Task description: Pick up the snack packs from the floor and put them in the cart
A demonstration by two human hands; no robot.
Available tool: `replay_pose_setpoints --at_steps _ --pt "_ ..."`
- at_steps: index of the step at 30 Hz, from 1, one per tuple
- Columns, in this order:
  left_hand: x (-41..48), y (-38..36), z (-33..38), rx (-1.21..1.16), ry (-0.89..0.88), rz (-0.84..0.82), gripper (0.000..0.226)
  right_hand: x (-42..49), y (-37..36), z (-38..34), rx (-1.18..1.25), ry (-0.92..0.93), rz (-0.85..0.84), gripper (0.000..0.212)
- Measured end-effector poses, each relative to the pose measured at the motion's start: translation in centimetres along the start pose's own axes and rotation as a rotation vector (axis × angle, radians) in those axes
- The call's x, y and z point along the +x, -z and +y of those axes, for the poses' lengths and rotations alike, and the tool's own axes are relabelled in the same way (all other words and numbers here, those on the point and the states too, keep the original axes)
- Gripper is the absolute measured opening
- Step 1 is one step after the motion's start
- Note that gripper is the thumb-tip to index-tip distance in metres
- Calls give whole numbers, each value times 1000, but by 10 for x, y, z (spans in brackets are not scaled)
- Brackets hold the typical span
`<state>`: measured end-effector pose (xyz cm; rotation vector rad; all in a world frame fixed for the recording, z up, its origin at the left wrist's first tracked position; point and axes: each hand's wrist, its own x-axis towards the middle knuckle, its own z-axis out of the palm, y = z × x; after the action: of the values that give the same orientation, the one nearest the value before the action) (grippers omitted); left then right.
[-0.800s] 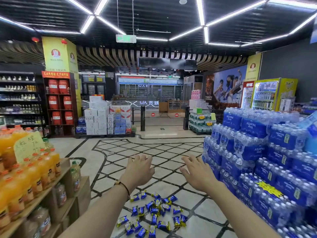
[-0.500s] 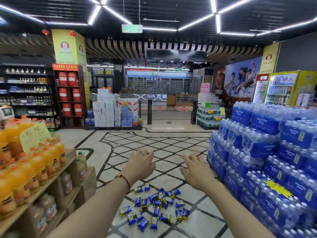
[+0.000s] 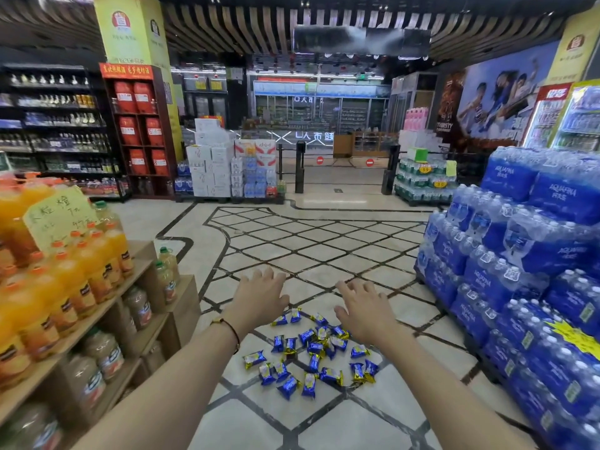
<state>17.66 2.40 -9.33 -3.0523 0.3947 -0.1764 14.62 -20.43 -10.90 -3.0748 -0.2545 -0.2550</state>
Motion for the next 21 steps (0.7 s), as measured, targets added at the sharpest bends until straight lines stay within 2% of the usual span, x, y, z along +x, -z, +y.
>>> replay_pose_setpoints --at_steps 10,16,21 --pt "148 -52 -95 -77 -18 -47 41 168 -60 -28 48 -11 -40 50" --pt "235 -100 -95 -81 -65 -60 37 242 -100 -1 46 -51 -106 50" --pt "318 -143 -83 -112 -77 -121 44 307 -145 38 83 -58 -134 50"
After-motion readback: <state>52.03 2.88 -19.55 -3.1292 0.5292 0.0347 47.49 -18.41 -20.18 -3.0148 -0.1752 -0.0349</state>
